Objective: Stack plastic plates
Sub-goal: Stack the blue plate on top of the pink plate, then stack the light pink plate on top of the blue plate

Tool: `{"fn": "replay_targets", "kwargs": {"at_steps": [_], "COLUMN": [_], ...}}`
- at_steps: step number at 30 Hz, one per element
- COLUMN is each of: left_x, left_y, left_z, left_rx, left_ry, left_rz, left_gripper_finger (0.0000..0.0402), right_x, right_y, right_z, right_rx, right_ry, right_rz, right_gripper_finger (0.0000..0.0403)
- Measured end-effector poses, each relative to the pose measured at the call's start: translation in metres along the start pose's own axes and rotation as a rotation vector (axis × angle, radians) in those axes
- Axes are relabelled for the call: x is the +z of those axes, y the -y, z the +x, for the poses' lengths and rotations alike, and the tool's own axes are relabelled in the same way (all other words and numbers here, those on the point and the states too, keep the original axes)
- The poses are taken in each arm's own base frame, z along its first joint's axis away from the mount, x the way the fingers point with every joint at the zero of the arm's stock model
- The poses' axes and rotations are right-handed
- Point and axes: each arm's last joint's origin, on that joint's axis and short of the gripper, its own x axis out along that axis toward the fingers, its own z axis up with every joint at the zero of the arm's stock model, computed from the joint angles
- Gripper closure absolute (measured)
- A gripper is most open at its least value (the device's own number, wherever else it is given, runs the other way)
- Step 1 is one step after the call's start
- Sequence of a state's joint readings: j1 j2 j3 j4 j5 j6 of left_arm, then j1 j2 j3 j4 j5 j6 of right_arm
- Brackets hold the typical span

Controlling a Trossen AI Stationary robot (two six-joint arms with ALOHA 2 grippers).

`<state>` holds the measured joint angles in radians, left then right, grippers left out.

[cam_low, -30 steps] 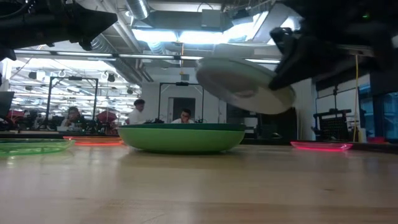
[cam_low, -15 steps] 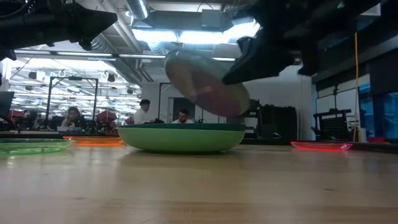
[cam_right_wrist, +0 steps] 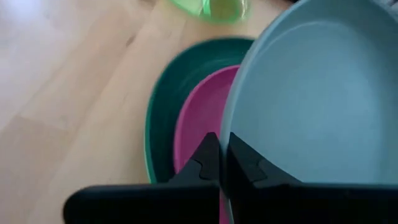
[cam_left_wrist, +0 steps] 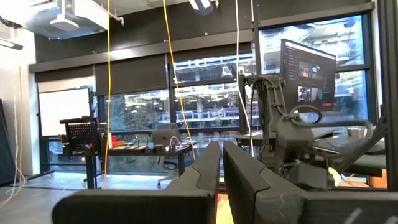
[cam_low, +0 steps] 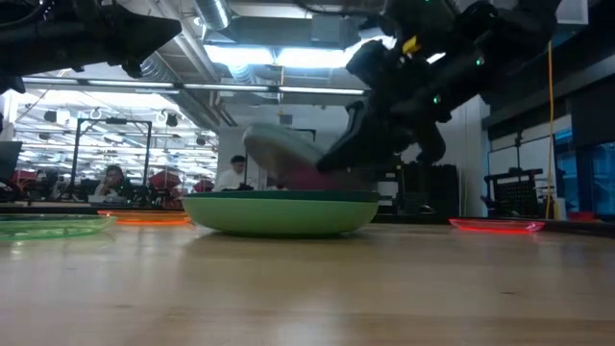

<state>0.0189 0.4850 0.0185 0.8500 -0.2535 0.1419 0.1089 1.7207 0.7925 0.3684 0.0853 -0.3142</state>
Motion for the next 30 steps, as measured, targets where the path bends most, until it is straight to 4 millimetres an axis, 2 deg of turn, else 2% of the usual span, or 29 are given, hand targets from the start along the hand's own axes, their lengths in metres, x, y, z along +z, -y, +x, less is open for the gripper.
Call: {"fn": "replay_targets", "kwargs": {"at_steps": [7,18,23,30], "left_x": [0.0,0.0,0.0,0.0], "left_y": [0.0,0.0,0.0,0.0], "left_z": [0.0,0.0,0.0,0.0], "left_rx": [0.0,0.001,0.0,0.001], "left_ry": [0.0,0.001,0.004,0.005], "left_rz": [0.0,-0.001,-0.002,-0.002], "left_gripper_finger": [0.0388,0.0388,0.0388,0.0388], "right_x": [-0.004,-0.002,0.011,0.024], "right_y": [-0.002,-0.001,0.005,0.014], "right_z": [0.004,0.001,-0.02,-0.067], "right_rx": [0.006,-0.031,-0.073,-0.073], "right_ry": [-0.016,-0.029,-0.019,-0.082], "right_rz": [0.002,0.037,0.097,0.143], "right_gripper_finger": [0.039,0.0293,0.0284,0.0283]}}
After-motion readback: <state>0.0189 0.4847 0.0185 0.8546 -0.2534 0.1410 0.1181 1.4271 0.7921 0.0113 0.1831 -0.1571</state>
